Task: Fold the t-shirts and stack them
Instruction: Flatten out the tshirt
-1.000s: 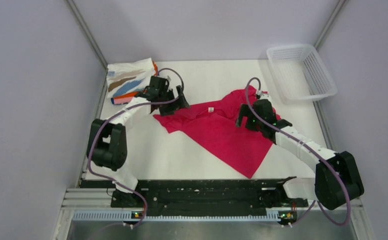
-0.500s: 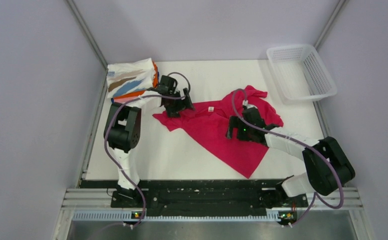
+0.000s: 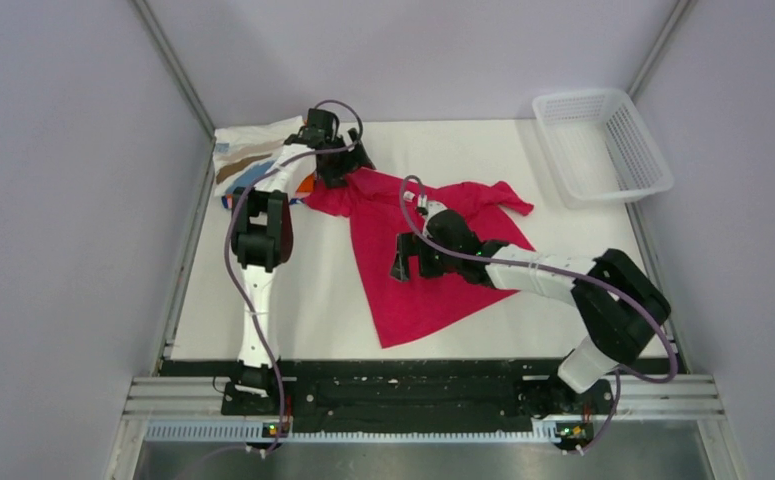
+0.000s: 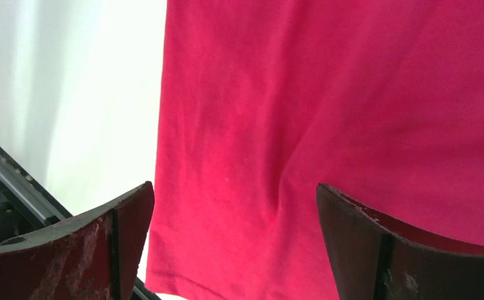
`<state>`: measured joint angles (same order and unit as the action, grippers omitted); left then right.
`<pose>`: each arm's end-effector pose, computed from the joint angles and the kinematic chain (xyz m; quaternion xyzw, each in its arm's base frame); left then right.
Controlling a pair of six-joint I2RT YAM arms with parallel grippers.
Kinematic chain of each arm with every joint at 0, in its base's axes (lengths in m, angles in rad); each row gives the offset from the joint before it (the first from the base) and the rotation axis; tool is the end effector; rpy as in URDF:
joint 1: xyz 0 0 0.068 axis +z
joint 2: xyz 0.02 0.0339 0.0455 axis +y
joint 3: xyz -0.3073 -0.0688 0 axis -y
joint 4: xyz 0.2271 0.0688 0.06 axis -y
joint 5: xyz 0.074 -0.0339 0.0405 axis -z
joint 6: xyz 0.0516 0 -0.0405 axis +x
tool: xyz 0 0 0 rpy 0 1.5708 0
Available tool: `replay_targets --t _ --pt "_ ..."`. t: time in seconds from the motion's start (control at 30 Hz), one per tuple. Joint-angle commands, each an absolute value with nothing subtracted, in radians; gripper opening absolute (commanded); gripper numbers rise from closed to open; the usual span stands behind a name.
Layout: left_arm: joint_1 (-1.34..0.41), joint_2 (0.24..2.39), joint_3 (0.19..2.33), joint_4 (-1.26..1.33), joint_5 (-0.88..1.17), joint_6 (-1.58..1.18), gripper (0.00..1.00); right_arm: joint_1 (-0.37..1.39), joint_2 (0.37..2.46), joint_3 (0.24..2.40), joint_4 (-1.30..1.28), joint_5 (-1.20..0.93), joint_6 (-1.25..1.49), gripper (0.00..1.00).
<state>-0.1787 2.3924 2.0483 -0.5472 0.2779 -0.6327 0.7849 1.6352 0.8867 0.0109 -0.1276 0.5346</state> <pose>0.5453 -0.1129 0.2065 -0.1652 0.9202 -0.2502 0.2517 0.2356 0.2447 0.2254 -0.1395 0.9023 0.2936 0.2833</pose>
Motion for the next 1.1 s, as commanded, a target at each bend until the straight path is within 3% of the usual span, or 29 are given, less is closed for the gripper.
replay_targets --t 0.0,0.13,0.33,0.53,0.73,0.97,1.07 --pt "-0.209 2.257 2.055 -0.607 0.211 -0.550 0.99 0.704 1.446 0.889 -0.013 -0.004 0.550 0.99" --pt "-0.288 1.987 1.813 -0.577 0.089 -0.498 0.99 0.525 1.278 0.795 -0.129 0.010 0.616 0.99" --pt "-0.495 1.610 1.339 -0.537 -0.069 -0.511 0.99 0.325 1.121 0.720 -0.358 0.253 0.667 0.99" --pt "-0.847 1.396 1.049 -0.647 -0.158 -0.579 0.99 0.189 1.059 0.701 -0.433 0.320 0.679 0.99" --pt "-1.094 1.373 0.948 -0.752 -0.168 -0.744 0.94 0.167 1.059 0.700 -0.439 0.310 0.667 0.98" --pt "-1.101 1.478 0.886 -0.655 -0.091 -0.790 0.72 0.157 1.065 0.682 -0.439 0.314 0.664 0.98" --pt "-1.101 1.525 0.879 -0.646 -0.089 -0.794 0.69 0.151 1.067 0.678 -0.438 0.318 0.665 0.98"
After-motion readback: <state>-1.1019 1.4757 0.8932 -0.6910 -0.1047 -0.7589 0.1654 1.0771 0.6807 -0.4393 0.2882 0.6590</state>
